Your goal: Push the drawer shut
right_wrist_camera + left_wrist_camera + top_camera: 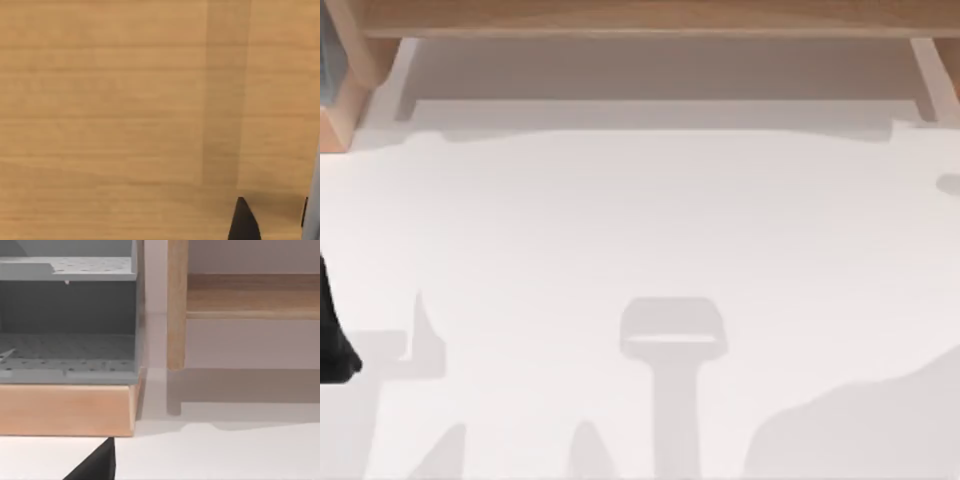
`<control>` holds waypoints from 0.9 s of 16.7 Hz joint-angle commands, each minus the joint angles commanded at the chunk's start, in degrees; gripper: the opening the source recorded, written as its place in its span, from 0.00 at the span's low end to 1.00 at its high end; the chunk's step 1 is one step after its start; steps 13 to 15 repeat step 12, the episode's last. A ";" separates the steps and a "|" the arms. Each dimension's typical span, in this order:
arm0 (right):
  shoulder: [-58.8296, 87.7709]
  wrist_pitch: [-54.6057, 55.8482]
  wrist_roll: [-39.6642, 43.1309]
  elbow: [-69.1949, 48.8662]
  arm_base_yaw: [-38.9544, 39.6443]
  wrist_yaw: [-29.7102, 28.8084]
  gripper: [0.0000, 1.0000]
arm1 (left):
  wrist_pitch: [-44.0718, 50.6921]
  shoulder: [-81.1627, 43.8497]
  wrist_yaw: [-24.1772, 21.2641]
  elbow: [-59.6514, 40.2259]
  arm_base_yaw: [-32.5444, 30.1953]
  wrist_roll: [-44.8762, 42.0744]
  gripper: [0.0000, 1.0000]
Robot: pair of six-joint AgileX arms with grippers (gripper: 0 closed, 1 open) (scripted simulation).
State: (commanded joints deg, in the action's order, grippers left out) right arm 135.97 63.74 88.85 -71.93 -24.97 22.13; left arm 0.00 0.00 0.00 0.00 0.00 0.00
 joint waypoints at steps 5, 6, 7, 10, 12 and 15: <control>0.00 0.00 0.00 0.00 0.00 0.00 0.90 | 0.00 0.00 0.00 0.00 0.00 0.00 1.00; 0.00 0.00 0.00 0.00 0.00 0.00 0.98 | 0.00 0.00 0.00 0.00 0.00 0.00 1.00; 0.00 0.00 0.00 0.00 0.00 0.00 1.00 | 0.00 0.00 0.00 0.00 0.00 0.00 1.00; 0.00 0.00 0.00 0.00 0.00 0.00 1.00 | 0.00 0.00 0.00 0.00 0.00 0.00 1.00; 0.00 0.00 0.00 0.00 0.00 0.00 1.00 | 0.00 0.00 0.00 0.00 0.00 0.00 1.00; 0.00 0.00 0.00 0.00 0.00 0.00 1.00 | 0.00 0.00 0.00 0.00 0.00 0.00 1.00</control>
